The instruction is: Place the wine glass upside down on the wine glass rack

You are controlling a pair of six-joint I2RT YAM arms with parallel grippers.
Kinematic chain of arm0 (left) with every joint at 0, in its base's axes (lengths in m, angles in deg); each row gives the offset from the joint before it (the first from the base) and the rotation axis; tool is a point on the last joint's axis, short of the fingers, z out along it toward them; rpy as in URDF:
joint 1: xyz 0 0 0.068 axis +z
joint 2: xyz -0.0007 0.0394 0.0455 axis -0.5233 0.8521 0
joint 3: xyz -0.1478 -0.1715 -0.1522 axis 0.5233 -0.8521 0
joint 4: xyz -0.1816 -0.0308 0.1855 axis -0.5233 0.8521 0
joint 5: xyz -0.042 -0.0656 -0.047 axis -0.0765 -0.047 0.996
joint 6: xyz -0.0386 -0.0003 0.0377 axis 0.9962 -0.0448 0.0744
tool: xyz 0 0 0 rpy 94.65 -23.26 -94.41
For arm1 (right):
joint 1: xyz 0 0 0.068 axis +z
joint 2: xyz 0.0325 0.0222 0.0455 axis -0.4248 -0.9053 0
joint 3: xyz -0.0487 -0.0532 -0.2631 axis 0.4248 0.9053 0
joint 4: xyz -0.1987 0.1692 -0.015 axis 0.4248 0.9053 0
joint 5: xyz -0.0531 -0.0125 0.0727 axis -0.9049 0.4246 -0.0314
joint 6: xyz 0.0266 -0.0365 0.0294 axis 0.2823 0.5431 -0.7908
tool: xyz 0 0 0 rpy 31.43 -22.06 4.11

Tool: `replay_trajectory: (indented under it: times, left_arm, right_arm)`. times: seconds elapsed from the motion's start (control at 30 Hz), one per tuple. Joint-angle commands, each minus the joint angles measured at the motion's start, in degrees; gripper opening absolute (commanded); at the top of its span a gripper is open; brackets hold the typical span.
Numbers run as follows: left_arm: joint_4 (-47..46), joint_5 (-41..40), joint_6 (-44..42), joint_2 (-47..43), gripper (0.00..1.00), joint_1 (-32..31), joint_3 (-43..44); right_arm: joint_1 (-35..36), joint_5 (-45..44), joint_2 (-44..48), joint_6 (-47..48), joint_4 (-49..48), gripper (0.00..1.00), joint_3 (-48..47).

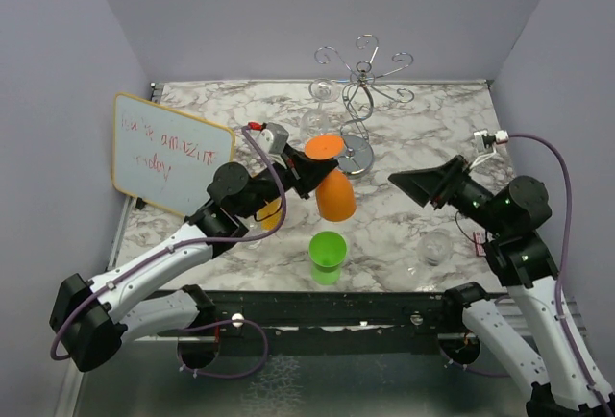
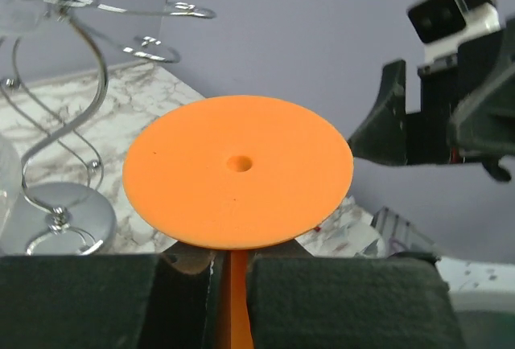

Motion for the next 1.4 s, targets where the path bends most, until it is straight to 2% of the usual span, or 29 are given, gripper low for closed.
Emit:
replay_trajectory:
  times: [0.0,0.13,0.33,0.57,0.9,1.27,1.37]
  left_arm:
    - [-2.9,12.3,-19.6,2.2,0.0,0.0,3.5]
    - [-3.3,16.0,-25.9,4.9,0.0,0.0,5.7]
    - [-3.3,17.8,-31.1,8.4,0.0,0.0,7.8]
    - [-3.3,21.3,-33.4,9.6,0.0,0.0,8.7]
    - [-3.3,24.8,-32.3,13.2,0.0,-0.1,11.2]
    - [-3.3,28.6,-30.9,16.2,0.0,0.0,13.0]
    - [-3.3,28.5,-29.5,16.8,0.02,-0.1,13.8]
  right_arm:
    - [0.3,2.8,-5.4,-11.6,-6.0,0.82,-4.4]
    - [0.2,5.6,-9.6,-17.4,-10.4,0.81,-6.9]
    - [0.2,6.6,-17.5,-14.3,-5.6,0.77,-12.2]
    - [0.2,11.1,-21.4,-18.2,-11.9,0.71,-11.0]
    - [0.2,14.9,-22.6,-21.5,-14.2,0.63,-8.2]
    - [0.2,17.3,-23.6,-21.8,-16.3,0.28,-7.1]
    - [0.3,16.6,-23.9,-20.7,-14.8,0.14,-7.4]
